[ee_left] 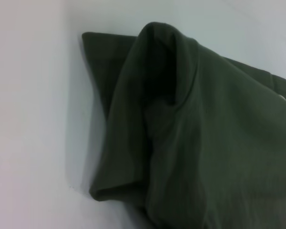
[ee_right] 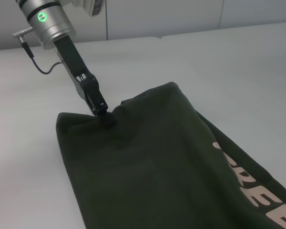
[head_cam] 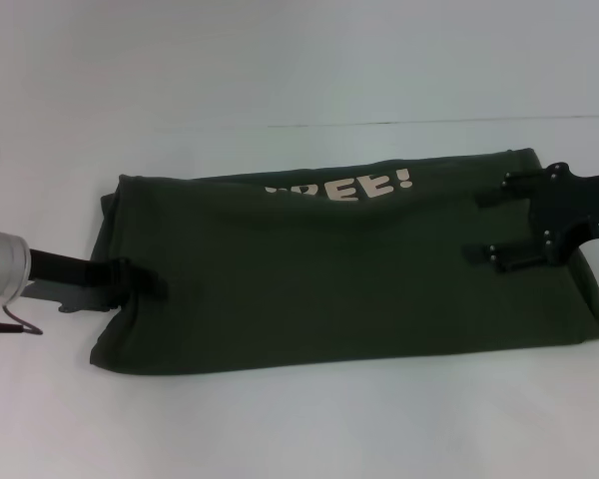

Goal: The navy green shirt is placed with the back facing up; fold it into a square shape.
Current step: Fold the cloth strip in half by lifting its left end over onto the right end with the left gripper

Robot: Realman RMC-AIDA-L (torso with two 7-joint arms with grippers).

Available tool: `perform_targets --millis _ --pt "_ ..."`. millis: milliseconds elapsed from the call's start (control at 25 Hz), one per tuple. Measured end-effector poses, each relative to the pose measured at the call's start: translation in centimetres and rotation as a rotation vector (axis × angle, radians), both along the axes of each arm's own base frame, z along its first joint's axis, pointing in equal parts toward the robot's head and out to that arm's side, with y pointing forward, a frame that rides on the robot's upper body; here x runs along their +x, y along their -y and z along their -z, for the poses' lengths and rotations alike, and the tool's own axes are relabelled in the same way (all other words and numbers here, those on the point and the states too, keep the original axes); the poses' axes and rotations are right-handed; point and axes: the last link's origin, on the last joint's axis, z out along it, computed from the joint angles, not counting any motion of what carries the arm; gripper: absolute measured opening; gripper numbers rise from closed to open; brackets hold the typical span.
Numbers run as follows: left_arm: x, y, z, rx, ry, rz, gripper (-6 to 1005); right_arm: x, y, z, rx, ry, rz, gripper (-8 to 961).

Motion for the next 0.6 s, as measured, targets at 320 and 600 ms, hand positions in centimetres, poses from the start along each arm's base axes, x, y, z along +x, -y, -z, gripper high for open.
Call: perform_targets --millis 320,600 --pt "0.06 -0.07 -0.02 0.001 -0.001 0.002 486 -0.04 -0.03 -0.01 0.000 -0.001 0.002 824" --pt "0.10 -0.09 -0.01 -0.001 -0.001 0.003 490 -0.11 -0.07 0.01 0.000 -0.001 0.000 823"
